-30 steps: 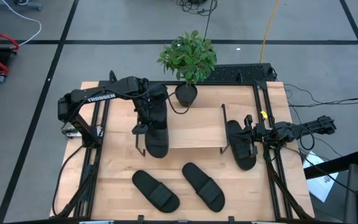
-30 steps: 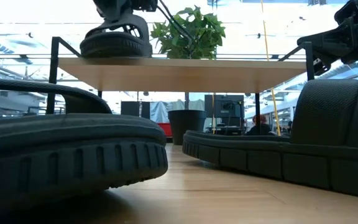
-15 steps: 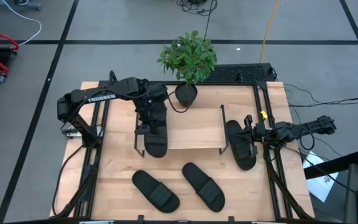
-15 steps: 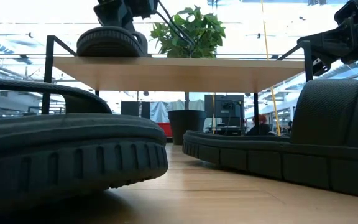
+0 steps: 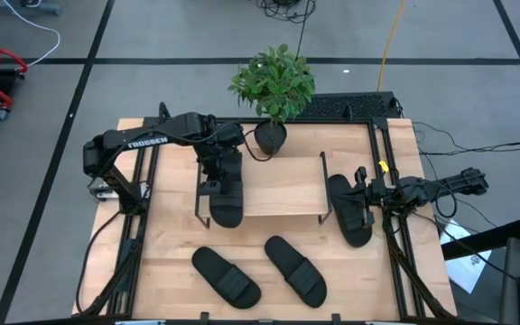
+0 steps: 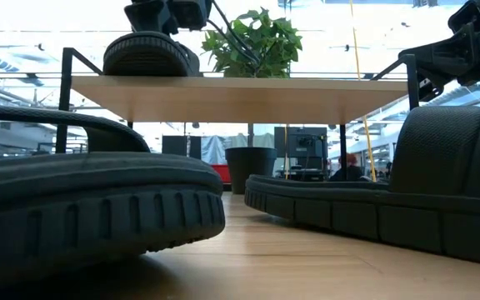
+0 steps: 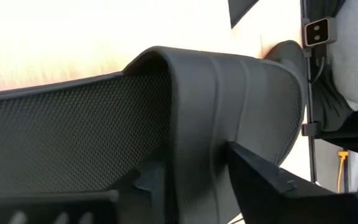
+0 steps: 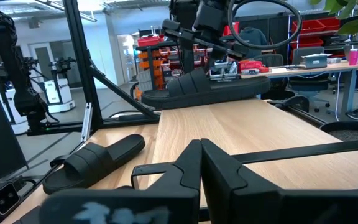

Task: Pick and place slides into the shelf
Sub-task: Put the top left black slide on the shelf, then put the right black slide on the shelf

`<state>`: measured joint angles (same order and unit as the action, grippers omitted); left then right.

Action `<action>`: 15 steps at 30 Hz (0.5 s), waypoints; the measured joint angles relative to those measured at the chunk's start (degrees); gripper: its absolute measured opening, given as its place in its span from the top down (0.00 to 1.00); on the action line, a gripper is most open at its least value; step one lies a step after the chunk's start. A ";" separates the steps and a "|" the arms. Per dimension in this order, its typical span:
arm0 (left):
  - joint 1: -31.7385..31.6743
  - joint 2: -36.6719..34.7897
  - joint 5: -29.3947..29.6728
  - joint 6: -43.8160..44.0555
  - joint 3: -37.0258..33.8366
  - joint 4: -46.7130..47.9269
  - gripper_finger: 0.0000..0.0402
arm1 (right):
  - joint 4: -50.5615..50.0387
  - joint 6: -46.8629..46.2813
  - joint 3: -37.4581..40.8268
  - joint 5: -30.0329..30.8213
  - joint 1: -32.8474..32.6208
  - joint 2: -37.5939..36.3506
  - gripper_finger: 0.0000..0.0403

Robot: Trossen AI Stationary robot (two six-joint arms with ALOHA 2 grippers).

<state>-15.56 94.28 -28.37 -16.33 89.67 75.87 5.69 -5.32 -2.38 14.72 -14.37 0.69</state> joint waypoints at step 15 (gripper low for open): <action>0.20 0.24 3.26 -1.56 5.50 0.77 0.34 | 0.02 -1.09 0.00 0.00 0.02 -0.02 1.00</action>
<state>-15.35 94.52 -25.11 -17.89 95.17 76.64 5.72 -6.41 -2.37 14.72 -14.35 0.67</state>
